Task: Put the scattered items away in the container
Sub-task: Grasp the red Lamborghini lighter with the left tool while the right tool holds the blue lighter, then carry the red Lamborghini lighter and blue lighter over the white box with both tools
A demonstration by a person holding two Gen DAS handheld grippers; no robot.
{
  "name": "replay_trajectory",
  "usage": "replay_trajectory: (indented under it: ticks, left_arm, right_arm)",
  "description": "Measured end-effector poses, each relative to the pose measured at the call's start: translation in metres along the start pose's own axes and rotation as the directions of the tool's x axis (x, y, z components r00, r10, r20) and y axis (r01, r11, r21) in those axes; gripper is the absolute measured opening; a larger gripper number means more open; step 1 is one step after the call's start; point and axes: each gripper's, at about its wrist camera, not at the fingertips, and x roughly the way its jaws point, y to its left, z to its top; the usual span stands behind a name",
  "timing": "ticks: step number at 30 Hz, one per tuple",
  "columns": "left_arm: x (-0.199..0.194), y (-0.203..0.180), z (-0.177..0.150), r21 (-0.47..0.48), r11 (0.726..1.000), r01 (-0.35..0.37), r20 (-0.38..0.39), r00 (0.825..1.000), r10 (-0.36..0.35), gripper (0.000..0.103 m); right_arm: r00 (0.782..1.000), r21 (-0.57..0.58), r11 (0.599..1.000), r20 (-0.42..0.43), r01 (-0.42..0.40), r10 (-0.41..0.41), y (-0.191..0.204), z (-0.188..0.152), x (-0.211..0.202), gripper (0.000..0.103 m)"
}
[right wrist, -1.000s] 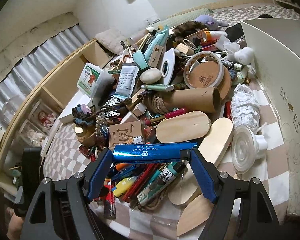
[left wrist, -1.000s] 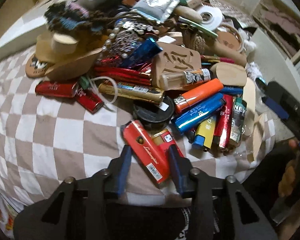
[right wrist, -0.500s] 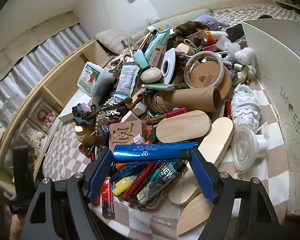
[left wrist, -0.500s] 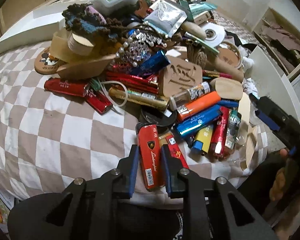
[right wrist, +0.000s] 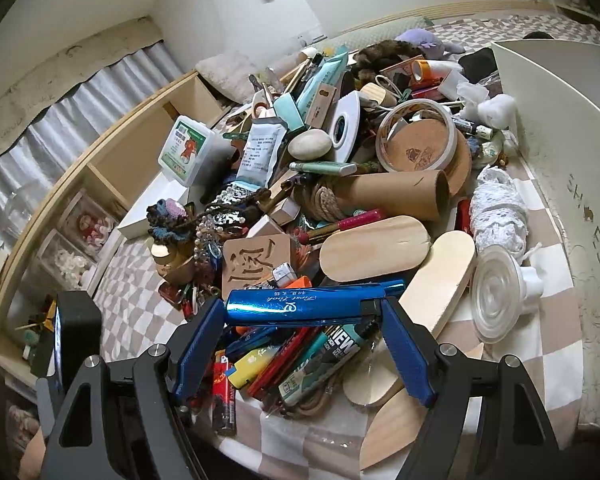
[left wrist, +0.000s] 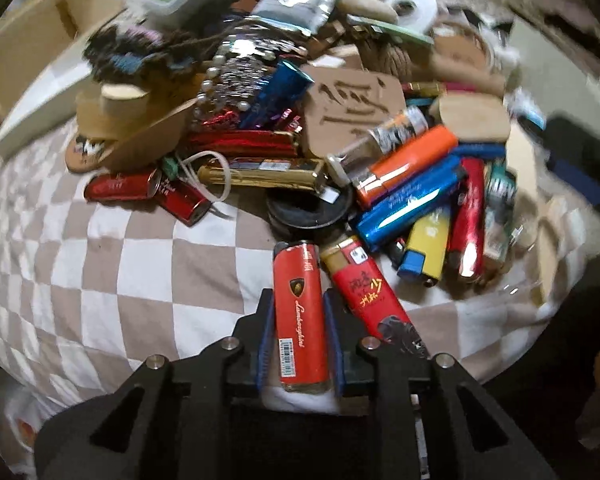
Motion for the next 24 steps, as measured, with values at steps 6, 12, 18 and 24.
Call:
replay_trajectory:
  ticks: [6, 12, 18, 24]
  left_arm:
    - [-0.02, 0.011, -0.002, -0.06, 0.994, 0.093, 0.094, 0.992, -0.088, 0.023]
    - [-0.03, 0.014, -0.006, -0.107, 0.981, 0.163, 0.144, 0.979, -0.147, 0.022]
    - [-0.043, 0.011, 0.006, -0.137, 0.959, 0.247, 0.201, 0.955, -0.217, 0.023]
    - [-0.076, 0.009, 0.028, -0.106, 0.949, 0.298, 0.294, 0.921, -0.256, 0.023]
  right_arm:
    - [1.0, 0.01, 1.0, 0.021, -0.012, 0.012, -0.001, 0.001, -0.005, 0.08]
    - [0.998, 0.009, 0.999, 0.039, -0.043, 0.042, 0.002, 0.002, -0.009, 0.08]
    - [0.993, 0.0, 0.996, 0.067, -0.093, 0.093, 0.011, 0.007, -0.019, 0.08]
    - [0.986, -0.048, 0.994, 0.13, -0.094, 0.1, 0.023, 0.024, -0.037, 0.08]
